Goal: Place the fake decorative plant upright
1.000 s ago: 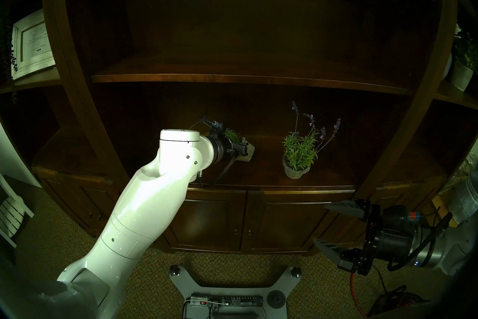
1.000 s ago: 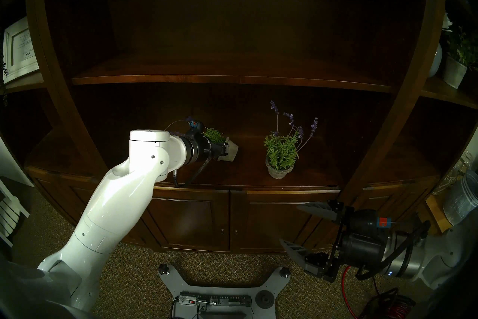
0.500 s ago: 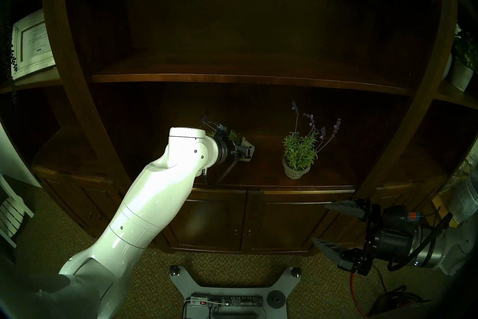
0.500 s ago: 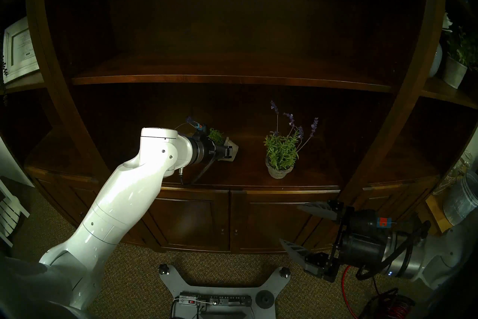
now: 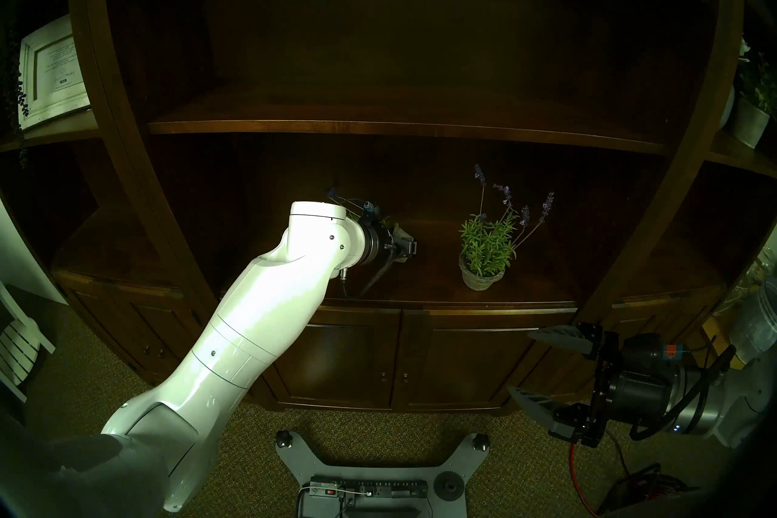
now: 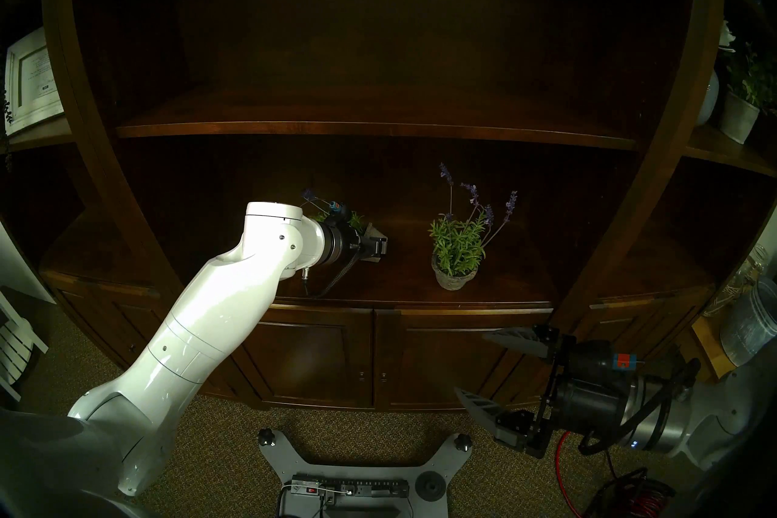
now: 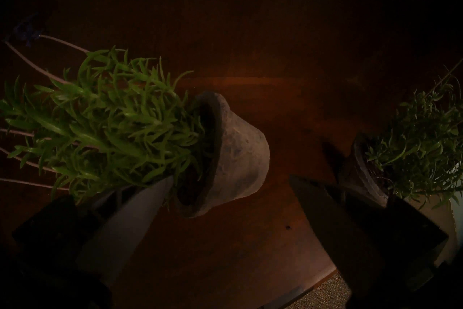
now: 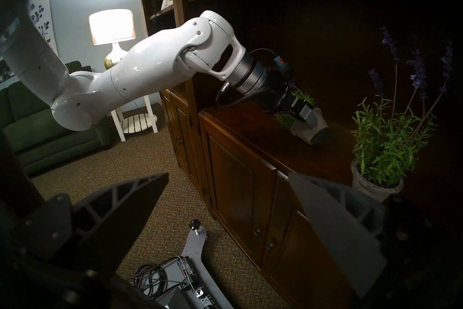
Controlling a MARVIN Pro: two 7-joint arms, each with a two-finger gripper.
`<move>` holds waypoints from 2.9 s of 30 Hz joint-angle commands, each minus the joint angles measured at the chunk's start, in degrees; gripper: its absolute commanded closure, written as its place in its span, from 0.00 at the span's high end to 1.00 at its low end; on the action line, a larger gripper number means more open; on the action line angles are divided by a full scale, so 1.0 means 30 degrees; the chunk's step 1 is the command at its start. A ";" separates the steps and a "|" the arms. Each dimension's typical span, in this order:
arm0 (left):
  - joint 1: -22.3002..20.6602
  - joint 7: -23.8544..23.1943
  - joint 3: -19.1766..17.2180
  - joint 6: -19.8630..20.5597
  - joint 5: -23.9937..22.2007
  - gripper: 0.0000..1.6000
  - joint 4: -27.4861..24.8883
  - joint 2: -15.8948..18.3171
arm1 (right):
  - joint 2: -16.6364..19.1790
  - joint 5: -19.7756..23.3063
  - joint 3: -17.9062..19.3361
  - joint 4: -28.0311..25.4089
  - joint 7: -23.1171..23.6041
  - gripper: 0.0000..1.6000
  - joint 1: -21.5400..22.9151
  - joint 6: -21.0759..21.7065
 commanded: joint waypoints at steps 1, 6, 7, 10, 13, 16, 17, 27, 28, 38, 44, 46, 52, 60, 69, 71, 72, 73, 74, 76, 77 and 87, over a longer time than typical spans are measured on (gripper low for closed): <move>-0.1579 -0.0375 -0.0018 -0.0047 0.0030 1.00 0.0026 -0.0362 | -0.0041 0.0004 0.0037 -0.0042 0.0038 1.00 0.0204 -0.0304; -0.1880 -0.0594 0.0185 -0.0047 0.0047 1.00 0.0357 -0.0469 | -0.0035 -0.0018 0.0010 -0.0042 0.0030 1.00 0.0232 -0.0304; -0.1880 -0.0594 0.0185 -0.0047 0.0047 1.00 0.0357 -0.0469 | -0.0035 -0.0018 0.0010 -0.0042 0.0030 1.00 0.0232 -0.0304; -0.1956 -0.0682 0.0299 -0.0047 0.0055 0.95 0.0493 -0.0503 | -0.0031 -0.0027 -0.0004 -0.0042 0.0028 1.00 0.0246 -0.0304; -0.1968 -0.0785 0.0486 -0.0047 0.0058 0.74 0.0579 -0.0487 | -0.0028 -0.0039 -0.0023 -0.0042 0.0025 1.00 0.0265 -0.0304; -0.1964 -0.0852 0.0626 -0.0047 0.0052 0.70 0.0643 -0.0454 | -0.0025 -0.0049 -0.0038 -0.0042 0.0023 1.00 0.0280 -0.0304; -0.1948 -0.0873 0.0681 -0.0047 0.0054 0.70 0.0635 -0.0442 | -0.0024 -0.0052 -0.0042 -0.0042 0.0023 1.00 0.0284 -0.0304; -0.2079 -0.1004 0.1084 -0.0047 0.0109 0.69 0.0779 -0.0360 | -0.0012 -0.0084 -0.0085 -0.0042 0.0014 1.00 0.0327 -0.0304; -0.2092 -0.1014 0.1120 -0.0047 0.0121 0.65 0.0799 -0.0355 | -0.0011 -0.0088 -0.0090 -0.0042 0.0012 1.00 0.0332 -0.0304; -0.2104 -0.1052 0.1397 -0.0047 0.0321 0.44 0.0870 -0.0214 | 0.0001 -0.0119 -0.0134 -0.0042 0.0004 1.00 0.0374 -0.0304; -0.2100 -0.1097 0.1437 -0.0047 0.0498 0.33 0.0841 -0.0099 | 0.0007 -0.0132 -0.0152 -0.0042 0.0000 1.00 0.0393 -0.0304; -0.2095 -0.1148 0.1394 -0.0047 0.0583 0.17 0.0795 -0.0005 | 0.0011 -0.0140 -0.0163 -0.0042 -0.0002 1.00 0.0404 -0.0304; -0.2148 -0.1149 0.1358 -0.0047 0.0838 0.00 0.0602 0.0292 | 0.0018 -0.0151 -0.0177 -0.0042 -0.0006 1.00 0.0420 -0.0304; -0.2330 -0.1005 0.1369 -0.0047 0.1485 0.00 0.0097 0.1091 | 0.0029 -0.0169 -0.0192 -0.0042 -0.0015 1.00 0.0438 -0.0304; -0.2754 -0.0858 0.1590 -0.0047 0.2316 0.00 -0.1010 0.2150 | 0.0044 -0.0192 -0.0200 -0.0042 -0.0033 1.00 0.0448 -0.0304; -0.2857 -0.0831 0.1722 -0.0047 0.2488 0.00 -0.1221 0.2372 | 0.0047 -0.0198 -0.0202 -0.0042 -0.0037 1.00 0.0450 -0.0304; -0.2901 -0.0830 0.1823 -0.0047 0.2595 0.00 -0.1337 0.2513 | 0.0048 -0.0201 -0.0204 -0.0042 -0.0039 1.00 0.0453 -0.0304; -0.2939 -0.0805 0.1971 -0.0047 0.2734 0.00 -0.1476 0.2661 | 0.0050 -0.0203 -0.0205 -0.0042 -0.0040 1.00 0.0454 -0.0304; -0.2945 -0.0812 0.2049 -0.0047 0.2790 0.00 -0.1593 0.2751 | 0.0051 -0.0205 -0.0205 -0.0042 -0.0041 1.00 0.0455 -0.0304; -0.2994 -0.0843 0.2279 -0.0047 0.2952 0.00 -0.1852 0.2978 | 0.0052 -0.0210 -0.0209 -0.0042 -0.0044 1.00 0.0459 -0.0304; -0.3025 -0.0880 0.2452 -0.0047 0.3052 0.00 -0.2026 0.3116 | 0.0054 -0.0212 -0.0210 -0.0042 -0.0046 1.00 0.0461 -0.0304; -0.3124 -0.1364 0.4623 -0.0047 0.4001 0.00 -0.3279 0.4473 | 0.0062 -0.0230 -0.0228 -0.0042 -0.0057 1.00 0.0480 -0.0304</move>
